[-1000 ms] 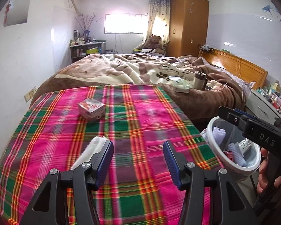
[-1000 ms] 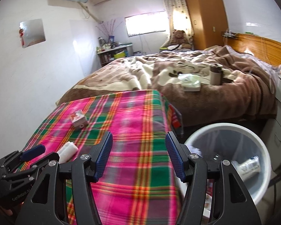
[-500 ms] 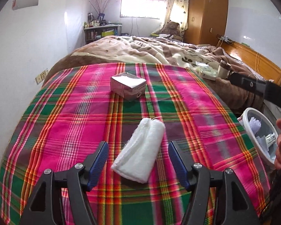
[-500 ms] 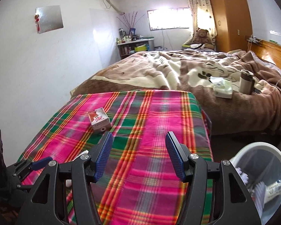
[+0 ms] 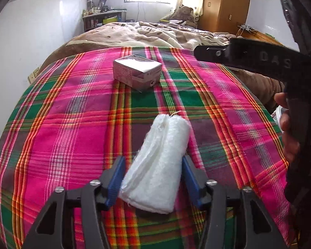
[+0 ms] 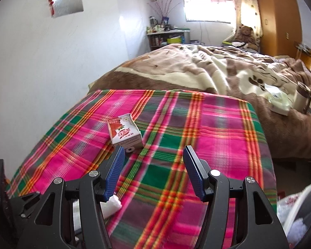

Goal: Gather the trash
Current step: 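Grasp the red strawberry milk carton with the right gripper while the left grasps the white towel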

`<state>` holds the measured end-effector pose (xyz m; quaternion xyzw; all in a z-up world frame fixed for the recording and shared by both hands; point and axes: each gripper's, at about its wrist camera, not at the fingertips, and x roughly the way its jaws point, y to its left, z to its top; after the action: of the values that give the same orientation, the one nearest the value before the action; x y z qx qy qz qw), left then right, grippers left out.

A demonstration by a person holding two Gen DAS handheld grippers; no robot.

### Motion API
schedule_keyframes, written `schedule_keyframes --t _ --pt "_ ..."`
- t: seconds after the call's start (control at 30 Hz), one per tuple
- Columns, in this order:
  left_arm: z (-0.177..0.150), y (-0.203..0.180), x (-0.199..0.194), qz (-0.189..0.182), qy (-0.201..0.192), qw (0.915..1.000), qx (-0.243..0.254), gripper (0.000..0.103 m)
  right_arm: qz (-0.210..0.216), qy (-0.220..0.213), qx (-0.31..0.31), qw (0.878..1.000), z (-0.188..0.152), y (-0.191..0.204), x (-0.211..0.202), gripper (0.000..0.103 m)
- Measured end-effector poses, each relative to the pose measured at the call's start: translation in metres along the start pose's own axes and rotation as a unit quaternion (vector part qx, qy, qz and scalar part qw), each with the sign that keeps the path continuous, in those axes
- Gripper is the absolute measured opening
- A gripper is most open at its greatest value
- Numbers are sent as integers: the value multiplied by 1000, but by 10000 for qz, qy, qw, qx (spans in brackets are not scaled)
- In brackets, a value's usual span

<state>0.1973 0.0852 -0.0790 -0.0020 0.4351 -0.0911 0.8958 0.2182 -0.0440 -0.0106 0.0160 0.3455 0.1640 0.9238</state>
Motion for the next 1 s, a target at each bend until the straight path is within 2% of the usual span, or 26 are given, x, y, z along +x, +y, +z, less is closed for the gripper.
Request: schedule_keyframes --t 0.2,0.43,0.53,0.7,1.0 --pt "3 24 -7 102 -174 9989 -424 41 230 168 -163 9995 10 12 23 60" --pt "8 52 -11 409 -234 9958 -781 41 387 329 -504 9974 17 29 49 61" --pt "11 63 -14 453 -312 9941 -939 41 375 341 -687 9963 19 36 57 66" --pt "15 70 -16 491 -418 9927 -1021 41 340 411 -886 9946 22 42 70 67" --pt "19 83 -10 456 -407 9906 -1222 41 425 922 -673 9925 22 41 100 67"
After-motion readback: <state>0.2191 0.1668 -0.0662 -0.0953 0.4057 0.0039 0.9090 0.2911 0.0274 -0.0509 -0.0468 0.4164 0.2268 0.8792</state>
